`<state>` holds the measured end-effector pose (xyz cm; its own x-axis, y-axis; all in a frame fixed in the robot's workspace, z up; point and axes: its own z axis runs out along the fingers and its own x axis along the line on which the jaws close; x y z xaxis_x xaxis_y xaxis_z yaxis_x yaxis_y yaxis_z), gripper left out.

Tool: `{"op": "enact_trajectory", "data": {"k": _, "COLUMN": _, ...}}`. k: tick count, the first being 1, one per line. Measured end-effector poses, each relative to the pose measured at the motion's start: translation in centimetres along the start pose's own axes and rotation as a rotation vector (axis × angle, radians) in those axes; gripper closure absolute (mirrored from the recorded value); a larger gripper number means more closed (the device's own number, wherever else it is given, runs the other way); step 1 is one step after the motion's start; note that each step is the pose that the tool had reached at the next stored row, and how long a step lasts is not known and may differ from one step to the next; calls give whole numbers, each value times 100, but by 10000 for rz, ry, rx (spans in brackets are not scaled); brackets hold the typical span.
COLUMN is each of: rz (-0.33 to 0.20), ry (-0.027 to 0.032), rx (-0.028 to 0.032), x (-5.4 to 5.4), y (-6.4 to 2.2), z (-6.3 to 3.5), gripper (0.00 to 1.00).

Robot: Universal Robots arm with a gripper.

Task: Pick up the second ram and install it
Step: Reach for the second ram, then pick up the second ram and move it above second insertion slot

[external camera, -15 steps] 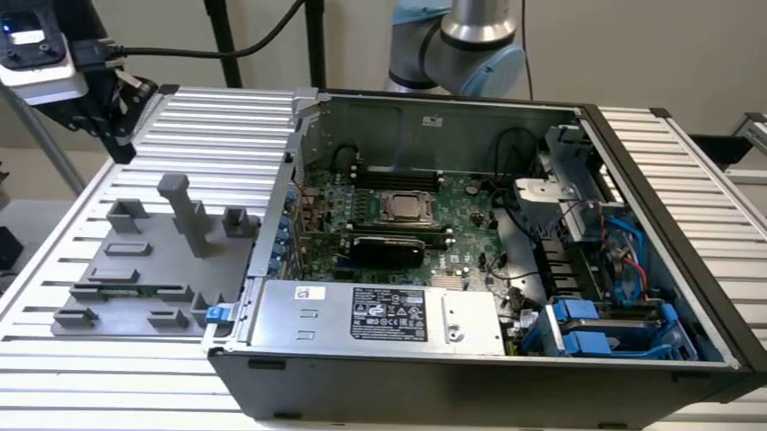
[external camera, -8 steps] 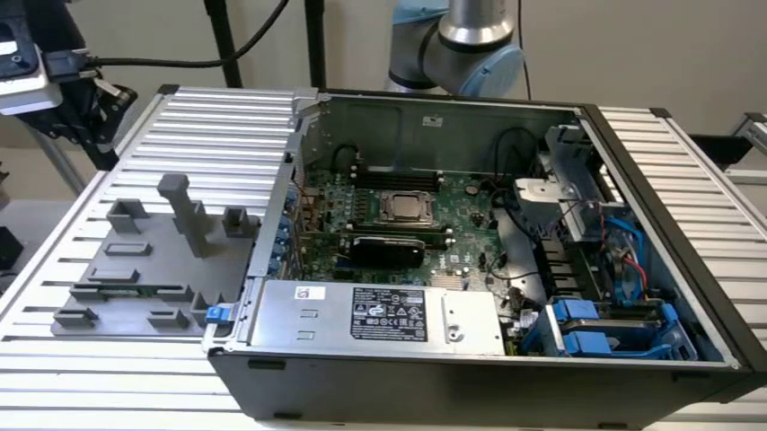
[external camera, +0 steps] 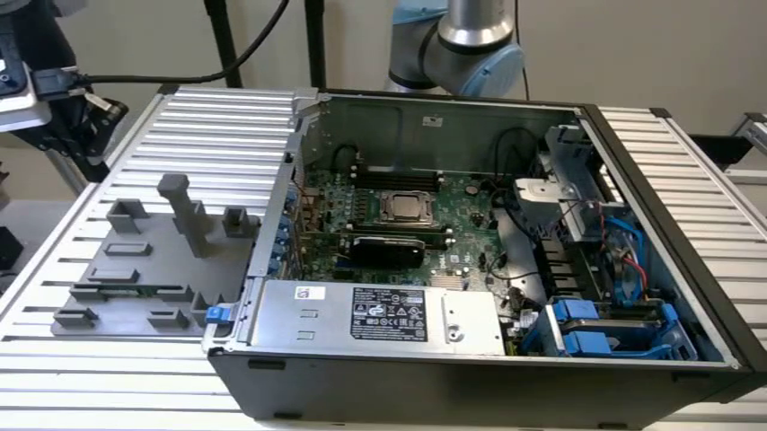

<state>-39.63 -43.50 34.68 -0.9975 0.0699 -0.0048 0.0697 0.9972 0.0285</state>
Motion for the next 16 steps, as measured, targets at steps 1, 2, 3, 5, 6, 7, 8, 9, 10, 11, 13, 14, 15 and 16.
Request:
{"op": "enact_trajectory", "data": {"k": 1, "rz": 0, "ry": 20, "rx": 2, "x": 5, "y": -15, "z": 9, "gripper": 100}}
{"op": "enact_trajectory", "data": {"k": 2, "rz": -1, "ry": 39, "rx": 2, "x": 10, "y": -31, "z": 19, "gripper": 100}}
{"op": "enact_trajectory", "data": {"k": 3, "rz": -2, "ry": 59, "rx": 4, "x": 15, "y": -47, "z": 28, "gripper": 100}}
{"op": "enact_trajectory", "data": {"k": 5, "rz": -4, "ry": 98, "rx": 7, "x": 24, "y": -78, "z": 47, "gripper": 100}}
{"op": "enact_trajectory", "data": {"k": 6, "rz": -6, "ry": 119, "rx": 9, "x": 27, "y": -93, "z": 56, "gripper": 100}}
{"op": "enact_trajectory", "data": {"k": 7, "rz": -10, "ry": 140, "rx": 10, "x": 28, "y": -109, "z": 66, "gripper": 100}}
{"op": "enact_trajectory", "data": {"k": 8, "rz": -20, "ry": 158, "rx": 11, "x": 29, "y": -123, "z": 77, "gripper": 100}}
{"op": "enact_trajectory", "data": {"k": 9, "rz": -54, "ry": 176, "rx": 11, "x": 29, "y": -131, "z": 89, "gripper": 100}}
{"op": "enact_trajectory", "data": {"k": 10, "rz": -115, "ry": 192, "rx": 13, "x": 29, "y": -135, "z": 99, "gripper": 100}}
{"op": "enact_trajectory", "data": {"k": 11, "rz": -206, "ry": 200, "rx": 15, "x": 30, "y": -137, "z": 108, "gripper": 100}}
{"op": "enact_trajectory", "data": {"k": 13, "rz": -452, "ry": 208, "rx": 15, "x": 30, "y": -137, "z": 124, "gripper": 100}}
{"op": "enact_trajectory", "data": {"k": 14, "rz": -587, "ry": 212, "rx": 17, "x": 29, "y": -138, "z": 132, "gripper": 100}}
{"op": "enact_trajectory", "data": {"k": 15, "rz": -704, "ry": 216, "rx": 17, "x": 29, "y": -139, "z": 143, "gripper": 100}}
{"op": "enact_trajectory", "data": {"k": 16, "rz": -756, "ry": 217, "rx": 17, "x": 30, "y": -139, "z": 156, "gripper": 100}}
